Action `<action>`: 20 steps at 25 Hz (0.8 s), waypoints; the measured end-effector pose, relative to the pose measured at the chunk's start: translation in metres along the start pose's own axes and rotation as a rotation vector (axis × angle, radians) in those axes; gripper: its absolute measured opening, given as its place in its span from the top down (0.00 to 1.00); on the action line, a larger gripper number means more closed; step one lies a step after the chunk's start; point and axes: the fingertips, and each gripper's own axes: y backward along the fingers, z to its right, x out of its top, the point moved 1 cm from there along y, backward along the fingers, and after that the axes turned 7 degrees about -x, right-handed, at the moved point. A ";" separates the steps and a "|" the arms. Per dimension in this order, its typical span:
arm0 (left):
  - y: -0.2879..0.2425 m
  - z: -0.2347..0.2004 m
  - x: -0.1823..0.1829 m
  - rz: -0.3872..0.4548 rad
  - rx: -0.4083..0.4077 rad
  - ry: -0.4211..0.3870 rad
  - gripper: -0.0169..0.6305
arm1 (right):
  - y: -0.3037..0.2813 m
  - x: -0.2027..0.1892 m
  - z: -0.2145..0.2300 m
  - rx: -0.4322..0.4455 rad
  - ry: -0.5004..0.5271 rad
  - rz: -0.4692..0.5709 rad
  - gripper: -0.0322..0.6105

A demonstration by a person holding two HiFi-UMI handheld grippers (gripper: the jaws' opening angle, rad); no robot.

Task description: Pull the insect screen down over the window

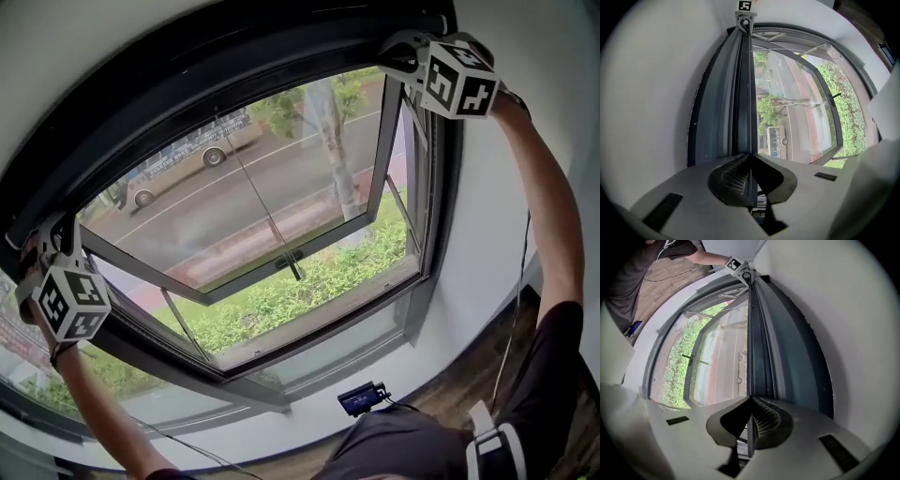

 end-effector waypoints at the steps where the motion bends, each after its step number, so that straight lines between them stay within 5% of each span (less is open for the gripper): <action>1: 0.001 0.000 -0.001 -0.006 0.000 0.000 0.94 | 0.001 0.001 -0.001 0.010 0.004 -0.007 0.92; 9: 0.010 0.022 -0.003 -0.018 -0.074 0.014 0.95 | 0.008 0.003 -0.023 0.076 0.002 -0.017 0.93; 20: 0.010 0.147 0.002 -0.022 -0.252 -0.008 0.95 | 0.006 -0.004 -0.139 0.252 0.020 -0.010 0.93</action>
